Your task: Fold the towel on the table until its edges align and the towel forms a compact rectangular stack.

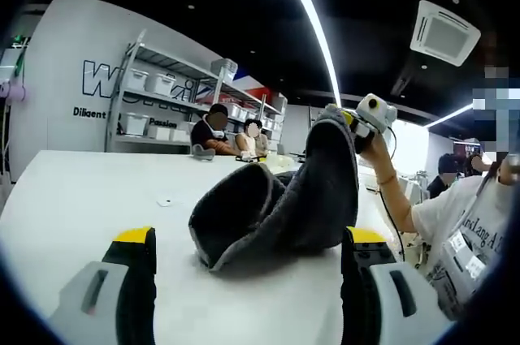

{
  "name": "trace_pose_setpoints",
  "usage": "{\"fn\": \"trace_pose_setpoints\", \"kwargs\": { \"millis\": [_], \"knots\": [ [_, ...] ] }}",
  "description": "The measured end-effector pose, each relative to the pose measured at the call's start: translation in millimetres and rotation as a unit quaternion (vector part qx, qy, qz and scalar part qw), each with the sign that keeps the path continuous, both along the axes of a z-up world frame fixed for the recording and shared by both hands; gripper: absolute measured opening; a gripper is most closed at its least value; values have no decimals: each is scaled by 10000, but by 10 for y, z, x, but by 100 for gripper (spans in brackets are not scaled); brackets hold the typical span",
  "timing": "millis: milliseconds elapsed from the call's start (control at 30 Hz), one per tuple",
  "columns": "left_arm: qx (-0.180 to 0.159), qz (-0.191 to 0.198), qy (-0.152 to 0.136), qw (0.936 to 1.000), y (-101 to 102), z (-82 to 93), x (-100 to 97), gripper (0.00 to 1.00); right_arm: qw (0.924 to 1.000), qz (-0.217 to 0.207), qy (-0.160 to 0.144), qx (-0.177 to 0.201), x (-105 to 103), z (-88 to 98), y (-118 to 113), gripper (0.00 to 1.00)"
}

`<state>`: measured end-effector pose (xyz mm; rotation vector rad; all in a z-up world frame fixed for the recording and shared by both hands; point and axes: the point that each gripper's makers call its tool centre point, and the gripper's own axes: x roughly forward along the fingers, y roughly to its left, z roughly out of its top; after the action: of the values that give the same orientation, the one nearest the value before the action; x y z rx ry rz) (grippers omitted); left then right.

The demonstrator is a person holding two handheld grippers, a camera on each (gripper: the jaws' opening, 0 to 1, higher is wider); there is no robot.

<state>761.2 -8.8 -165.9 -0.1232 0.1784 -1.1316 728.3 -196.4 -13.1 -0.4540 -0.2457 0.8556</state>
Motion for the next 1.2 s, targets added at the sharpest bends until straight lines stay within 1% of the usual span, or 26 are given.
{"fn": "trace_pose_setpoints", "kwargs": {
  "millis": [100, 133, 200, 233, 267, 367, 400, 467, 533, 567, 667, 733, 833, 867, 967, 1000, 1033, 1067, 1133, 1167, 1200],
  "knots": [
    [-5, 4, -3, 10000, 11, 13, 14, 99, 9987, -323, 36, 405, 104, 77, -218, 6],
    [-12, 2, -4, 10000, 10, 17, 13, 99, 9973, -473, 90, 560, 160, 84, -332, 6],
    [-13, -4, -7, 10000, 10, 21, 13, 99, 9941, -706, 226, 789, 250, 55, -515, 6],
    [-12, -4, -8, 10000, 11, 23, 16, 99, 9936, -745, 246, 818, 266, 47, -547, 6],
    [-6, -6, -11, 10000, 9, 23, 17, 99, 9904, -955, 326, 947, 336, -7, -705, 6],
    [-1, -12, -9, 10000, 0, 16, 8, 99, 9850, -1325, 469, 1002, 443, -133, -940, 6],
    [5, -15, -8, 10000, -4, 11, 6, 99, 9814, -1535, 577, 1002, 499, -223, -1074, 6],
    [13, -15, -3, 10000, -10, 0, 1, 99, 9762, -1831, 698, 934, 566, -367, -1253, 6],
    [24, -17, 5, 10000, -16, -13, -4, 99, 9690, -2185, 823, 807, 630, -521, -1447, 6],
    [28, -19, 6, 10000, -18, -18, -4, 99, 9670, -2271, 878, 754, 648, -574, -1501, 6],
    [52, -24, 17, 10000, -25, -40, -8, 99, 9561, -2679, 1051, 551, 713, -824, -1772, 6],
    [67, -25, 33, 10000, -28, -54, -9, 99, 9500, -2878, 1127, 433, 741, -957, -1909, 6],
    [96, -37, 37, 9999, -33, -73, -14, 99, 9384, -3206, 1262, 265, 782, -1171, -2112, 6],
    [100, -37, 38, 9999, -34, -76, -15, 99, 9372, -3235, 1278, 250, 787, -1194, -2131, 6],
    [104, -46, 50, 9999, -33, -86, -15, 99, 9244, -3561, 1360, -147, 833, -1444, -2335, 6],
    [104, -44, 51, 9999, -32, -87, -12, 99, 9189, -3670, 1422, -272, 844, -1529, -2407, 6],
    [105, -43, 52, 9999, -32, -87, -13, 99, 9166, -3713, 1451, -297, 845, -1557, -2432, 6],
    [105, -41, 55, 9999, -32, -90, -13, 99, 9075, -3879, 1549, -441, 861, -1679, -2552, 6],
    [105, -37, 59, 9999, -38, -94, -17, 99, 8949, -4116, 1632, -562, 864, -1807, -2701, 6],
    [106, -38, 60, 9999, -39, -95, -16, 99, 8904, -4194, 1663, -603, 865, -1850, -2752, 6],
    [113, -41, 64, 9999, -44, -99, -15, 99, 8790, -4354, 1780, -786, 864, -1974, -2876, 6]
  ]
}}
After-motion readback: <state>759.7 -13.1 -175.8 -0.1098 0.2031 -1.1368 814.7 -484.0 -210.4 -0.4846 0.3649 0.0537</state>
